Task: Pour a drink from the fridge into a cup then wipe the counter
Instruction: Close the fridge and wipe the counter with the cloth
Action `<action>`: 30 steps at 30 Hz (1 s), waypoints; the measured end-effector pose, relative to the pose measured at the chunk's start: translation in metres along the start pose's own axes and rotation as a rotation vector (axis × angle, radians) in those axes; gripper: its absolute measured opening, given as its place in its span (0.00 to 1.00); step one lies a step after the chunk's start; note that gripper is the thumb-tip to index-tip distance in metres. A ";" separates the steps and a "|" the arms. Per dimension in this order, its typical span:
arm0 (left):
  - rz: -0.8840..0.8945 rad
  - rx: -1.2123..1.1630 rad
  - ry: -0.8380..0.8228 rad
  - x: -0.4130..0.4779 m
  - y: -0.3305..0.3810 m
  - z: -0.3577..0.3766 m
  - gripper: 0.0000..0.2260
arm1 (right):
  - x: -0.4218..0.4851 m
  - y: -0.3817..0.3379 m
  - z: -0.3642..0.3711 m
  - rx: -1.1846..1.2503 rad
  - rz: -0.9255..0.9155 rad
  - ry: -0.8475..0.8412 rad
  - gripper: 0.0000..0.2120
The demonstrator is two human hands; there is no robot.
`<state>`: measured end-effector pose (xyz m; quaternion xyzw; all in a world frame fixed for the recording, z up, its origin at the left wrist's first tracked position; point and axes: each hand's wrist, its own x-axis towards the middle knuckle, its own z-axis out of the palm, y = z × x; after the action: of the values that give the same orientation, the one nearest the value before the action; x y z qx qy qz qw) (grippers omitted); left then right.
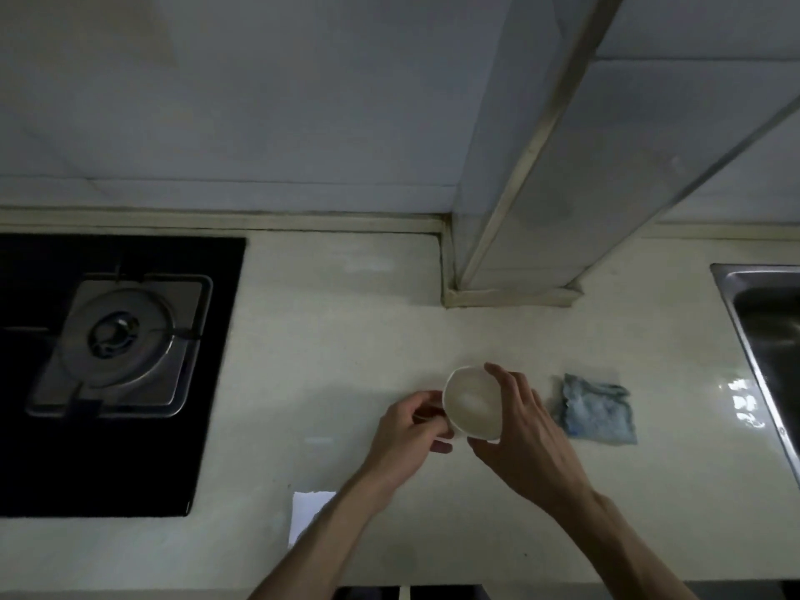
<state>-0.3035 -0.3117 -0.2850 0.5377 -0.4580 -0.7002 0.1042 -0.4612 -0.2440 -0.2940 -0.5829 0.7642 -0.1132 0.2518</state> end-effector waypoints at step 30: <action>0.102 -0.568 0.176 0.121 0.115 -0.160 0.09 | 0.270 -0.127 0.005 0.050 -0.011 -0.014 0.48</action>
<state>-0.2556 -0.5378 -0.2780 0.5218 -0.2596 -0.7448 0.3248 -0.4050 -0.5367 -0.3072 -0.5813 0.7561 -0.1296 0.2712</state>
